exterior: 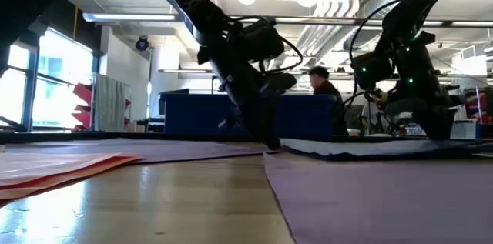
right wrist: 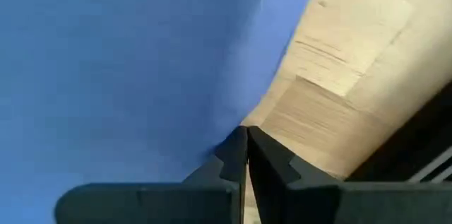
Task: Organize paper
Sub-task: Stack the blue paper on top of the blue paper, then stack the purple paper on top of the purple paper
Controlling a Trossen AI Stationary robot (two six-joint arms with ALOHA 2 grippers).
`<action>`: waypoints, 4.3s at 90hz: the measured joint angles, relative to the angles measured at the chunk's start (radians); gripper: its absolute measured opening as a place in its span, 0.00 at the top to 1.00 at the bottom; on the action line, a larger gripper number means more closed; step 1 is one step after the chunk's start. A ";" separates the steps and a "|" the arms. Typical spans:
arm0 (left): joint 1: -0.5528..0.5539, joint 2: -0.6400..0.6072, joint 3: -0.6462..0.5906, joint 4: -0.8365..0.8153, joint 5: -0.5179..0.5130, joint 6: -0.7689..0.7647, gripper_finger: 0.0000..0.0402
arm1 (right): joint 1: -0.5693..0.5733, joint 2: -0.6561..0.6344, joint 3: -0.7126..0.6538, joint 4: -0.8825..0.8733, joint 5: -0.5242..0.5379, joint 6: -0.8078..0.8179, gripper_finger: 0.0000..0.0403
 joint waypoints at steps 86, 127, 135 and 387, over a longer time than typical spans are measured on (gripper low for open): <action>0.022 -0.006 0.079 -0.223 -0.032 0.140 1.00 | 0.270 -0.364 0.003 -0.108 -0.233 0.014 1.00; 0.099 -0.021 0.119 -0.156 -0.126 0.135 1.00 | 0.460 -0.145 -0.072 0.401 -0.101 0.217 1.00; 0.104 -0.064 0.151 -0.256 -0.144 0.174 1.00 | 0.456 -0.098 -0.087 0.414 -0.064 0.213 1.00; -0.210 -0.692 -0.739 -0.287 -0.187 0.349 1.00 | 0.477 0.494 0.599 0.674 -0.369 0.556 0.48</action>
